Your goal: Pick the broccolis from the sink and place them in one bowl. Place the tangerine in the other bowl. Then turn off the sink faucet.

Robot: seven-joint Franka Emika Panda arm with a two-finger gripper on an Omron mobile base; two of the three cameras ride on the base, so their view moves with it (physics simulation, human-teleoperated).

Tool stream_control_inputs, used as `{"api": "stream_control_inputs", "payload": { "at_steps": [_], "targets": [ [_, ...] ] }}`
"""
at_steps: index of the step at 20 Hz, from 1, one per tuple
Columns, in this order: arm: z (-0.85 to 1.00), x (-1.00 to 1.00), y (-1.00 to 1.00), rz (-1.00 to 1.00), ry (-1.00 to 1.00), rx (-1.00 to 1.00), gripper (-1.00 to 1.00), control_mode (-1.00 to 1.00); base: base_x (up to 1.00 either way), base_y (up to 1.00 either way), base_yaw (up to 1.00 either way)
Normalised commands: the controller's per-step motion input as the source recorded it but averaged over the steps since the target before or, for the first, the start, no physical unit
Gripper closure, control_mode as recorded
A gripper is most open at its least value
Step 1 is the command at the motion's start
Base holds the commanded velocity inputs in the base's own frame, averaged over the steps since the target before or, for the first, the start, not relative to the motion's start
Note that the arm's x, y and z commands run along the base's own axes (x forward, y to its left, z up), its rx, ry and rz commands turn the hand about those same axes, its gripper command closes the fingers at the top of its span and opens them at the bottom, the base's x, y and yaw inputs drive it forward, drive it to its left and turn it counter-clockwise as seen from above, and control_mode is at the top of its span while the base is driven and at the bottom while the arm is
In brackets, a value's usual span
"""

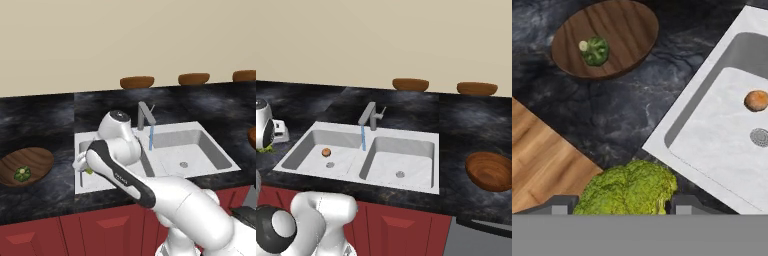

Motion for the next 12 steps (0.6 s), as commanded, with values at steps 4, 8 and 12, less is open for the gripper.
{"api": "stream_control_inputs", "payload": {
  "at_steps": [4,8,12],
  "targets": [
    [0.16,0.39,0.74,0.11,0.12,0.00,1.00,-1.00,0.00,0.00,0.00],
    [0.00,0.19,0.68,0.00,0.00,-0.01,1.00,-1.00,0.00,0.00,0.00],
    [0.00,0.28,0.72,0.00,0.00,-0.03,1.00,-1.00,0.00,0.00,0.00]
  ]
}}
